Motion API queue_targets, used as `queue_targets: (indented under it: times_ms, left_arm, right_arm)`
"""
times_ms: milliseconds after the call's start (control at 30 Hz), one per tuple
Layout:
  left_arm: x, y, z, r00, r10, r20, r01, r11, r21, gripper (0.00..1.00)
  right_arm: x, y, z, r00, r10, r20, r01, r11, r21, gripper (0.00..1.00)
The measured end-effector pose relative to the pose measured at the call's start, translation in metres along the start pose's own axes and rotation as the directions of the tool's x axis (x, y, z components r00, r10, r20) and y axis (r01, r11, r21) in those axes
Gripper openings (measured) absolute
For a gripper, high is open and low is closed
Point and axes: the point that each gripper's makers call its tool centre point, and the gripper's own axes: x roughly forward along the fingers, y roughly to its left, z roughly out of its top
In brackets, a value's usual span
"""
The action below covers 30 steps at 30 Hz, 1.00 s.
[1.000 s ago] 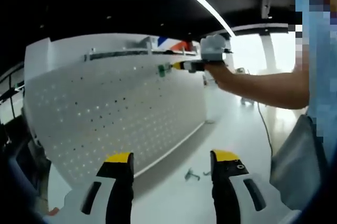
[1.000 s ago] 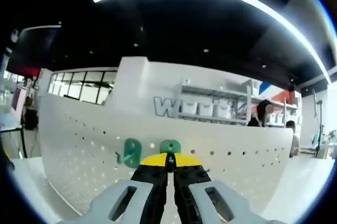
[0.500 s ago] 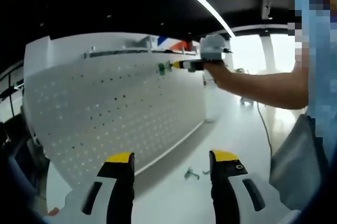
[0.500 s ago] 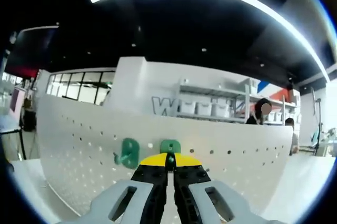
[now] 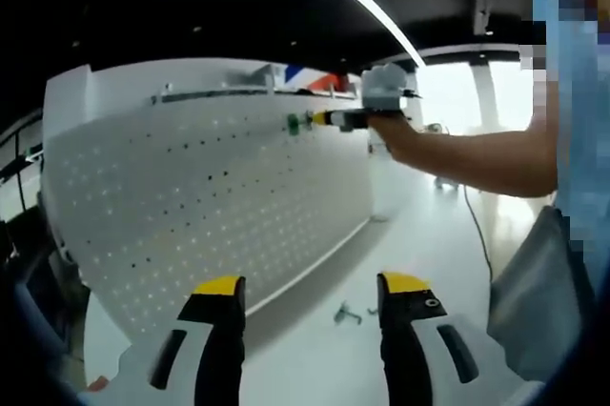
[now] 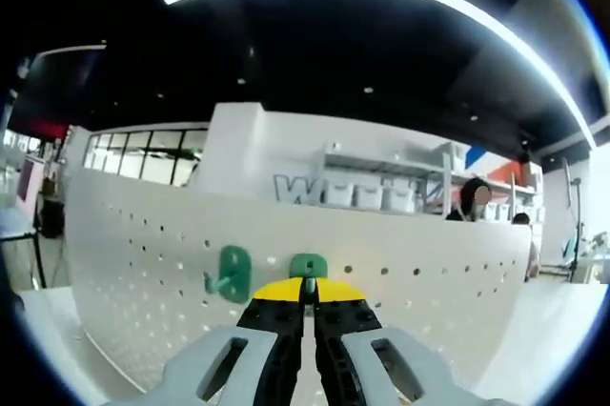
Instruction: Insert the hook assembly into the mounting plate slot until the hook locks in place.
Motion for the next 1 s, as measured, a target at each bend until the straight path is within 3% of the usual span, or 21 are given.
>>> queue_targets:
  times_ms: [400,1000]
  left_arm:
    - [0.001,-0.001,0.000,1.000,-0.008,-0.006,0.008,1.000,0.007,0.55]
    - [0.000,-0.001,0.001,1.000,-0.012,-0.002,0.012,1.000,0.003,0.54]
  right_arm:
    - [-0.009,0.005,0.003,1.000,0.004,0.029,-0.006,0.998,0.057,0.00]
    - [-0.007,0.006,0.004,0.998,-0.003,0.064,0.001,0.999,0.035,0.00]
